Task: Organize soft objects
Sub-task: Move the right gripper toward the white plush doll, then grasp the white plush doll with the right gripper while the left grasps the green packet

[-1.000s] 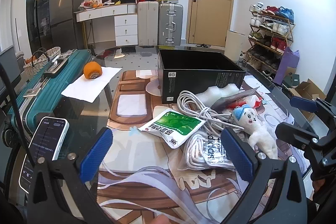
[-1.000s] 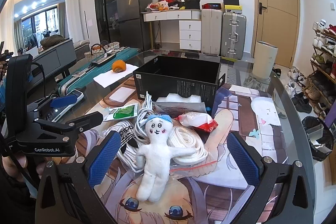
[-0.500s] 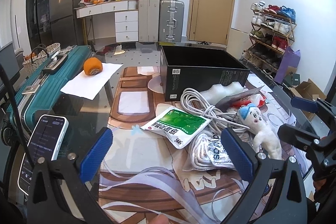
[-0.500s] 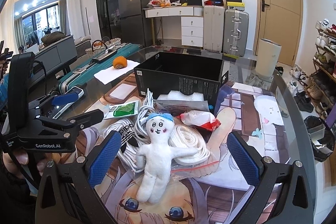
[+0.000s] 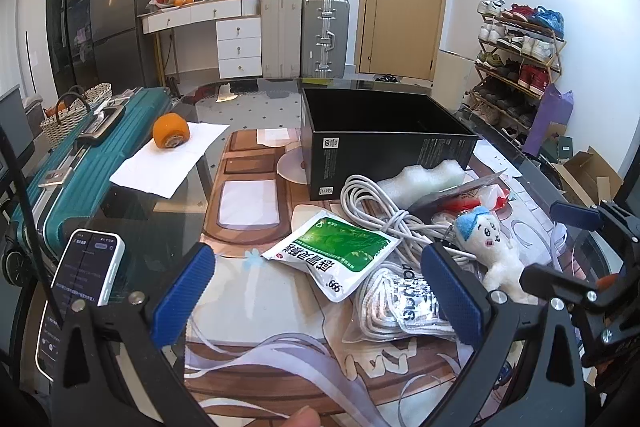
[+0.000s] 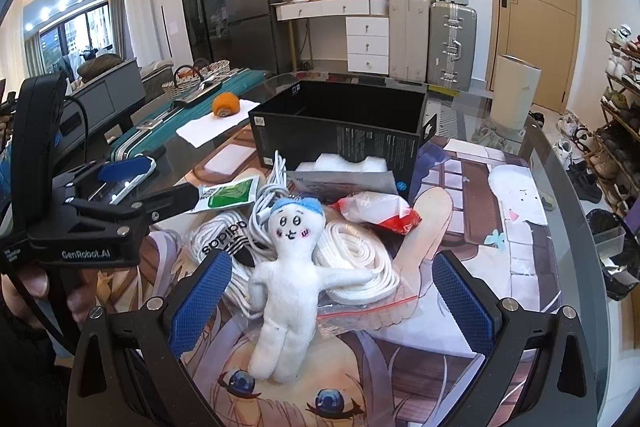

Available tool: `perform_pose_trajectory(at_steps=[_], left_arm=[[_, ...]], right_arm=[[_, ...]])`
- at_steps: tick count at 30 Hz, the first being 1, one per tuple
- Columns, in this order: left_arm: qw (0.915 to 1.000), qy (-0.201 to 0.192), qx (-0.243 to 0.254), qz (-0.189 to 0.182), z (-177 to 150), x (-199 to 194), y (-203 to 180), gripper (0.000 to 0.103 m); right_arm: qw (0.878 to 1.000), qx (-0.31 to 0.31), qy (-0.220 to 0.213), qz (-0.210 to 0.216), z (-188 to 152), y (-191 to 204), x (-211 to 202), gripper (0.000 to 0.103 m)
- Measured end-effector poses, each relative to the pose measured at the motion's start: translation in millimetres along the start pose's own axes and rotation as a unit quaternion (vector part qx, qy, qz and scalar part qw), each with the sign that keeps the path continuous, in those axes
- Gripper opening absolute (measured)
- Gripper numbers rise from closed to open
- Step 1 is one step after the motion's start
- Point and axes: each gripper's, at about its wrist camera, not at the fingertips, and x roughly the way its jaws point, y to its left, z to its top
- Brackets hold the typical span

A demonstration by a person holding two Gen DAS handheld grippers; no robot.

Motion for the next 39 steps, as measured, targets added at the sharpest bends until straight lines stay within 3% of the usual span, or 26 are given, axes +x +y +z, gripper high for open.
perform_pose_trajectory(at_steps=[15,28,39], left_arm=[[1.0000,0.004,0.000,-0.003,2,6,5,0.103],[0.9999,0.015,0.001,-0.004,1,12,6,0.103],[0.9997,0.024,0.003,-0.006,1,17,7,0.103]], right_arm=[[1.000,0.003,0.021,0.005,-2,4,12,0.102],[0.999,0.000,0.044,0.026,-6,9,23,0.090],[0.998,-0.018,0.060,0.024,-4,16,35,0.067]])
